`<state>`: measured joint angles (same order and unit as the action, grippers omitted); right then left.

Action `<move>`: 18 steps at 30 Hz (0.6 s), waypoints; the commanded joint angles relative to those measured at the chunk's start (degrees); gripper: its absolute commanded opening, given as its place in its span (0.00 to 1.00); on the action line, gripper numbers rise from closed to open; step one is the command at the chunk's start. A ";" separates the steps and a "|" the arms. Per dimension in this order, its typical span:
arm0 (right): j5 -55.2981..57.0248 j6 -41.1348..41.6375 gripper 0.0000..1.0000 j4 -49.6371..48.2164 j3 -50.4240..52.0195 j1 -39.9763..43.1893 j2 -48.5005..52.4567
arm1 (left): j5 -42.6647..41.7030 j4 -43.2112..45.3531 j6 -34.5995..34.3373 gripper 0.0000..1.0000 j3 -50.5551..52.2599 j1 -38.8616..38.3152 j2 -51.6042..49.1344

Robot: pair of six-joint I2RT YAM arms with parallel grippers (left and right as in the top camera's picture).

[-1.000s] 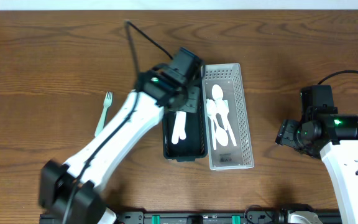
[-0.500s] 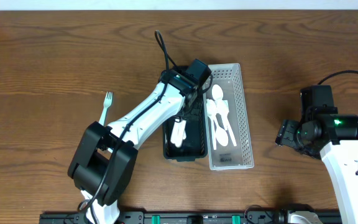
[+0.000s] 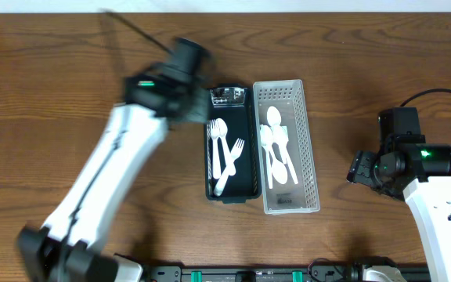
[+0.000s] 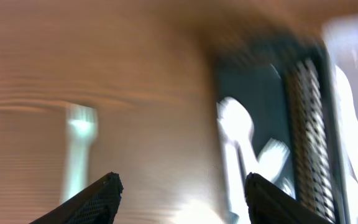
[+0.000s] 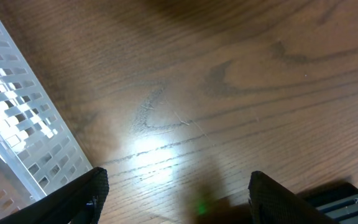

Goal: Pack container
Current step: 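Carry the white fork over and release it into the black tray, then move the left gripper left and grasp the mint-green fork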

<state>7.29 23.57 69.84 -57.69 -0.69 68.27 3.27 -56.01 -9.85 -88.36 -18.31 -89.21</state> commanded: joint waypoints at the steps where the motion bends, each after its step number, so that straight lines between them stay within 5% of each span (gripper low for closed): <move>1: 0.17 -0.52 0.76 0.00 -0.20 0.39 0.26 | 1.90 -0.92 5.18 0.67 -0.44 9.90 2.45; 9: 0.17 -0.52 0.76 -0.02 -0.20 0.39 0.26 | -9.42 -0.92 17.09 0.75 1.66 28.44 -5.35; 18: 0.17 -0.52 0.76 -0.04 -0.20 0.39 0.26 | -10.82 -0.74 23.43 0.75 2.08 29.88 -19.74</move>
<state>7.29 23.57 69.80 -57.67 -0.69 68.29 -6.00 -56.58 10.07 -86.67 12.12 -106.54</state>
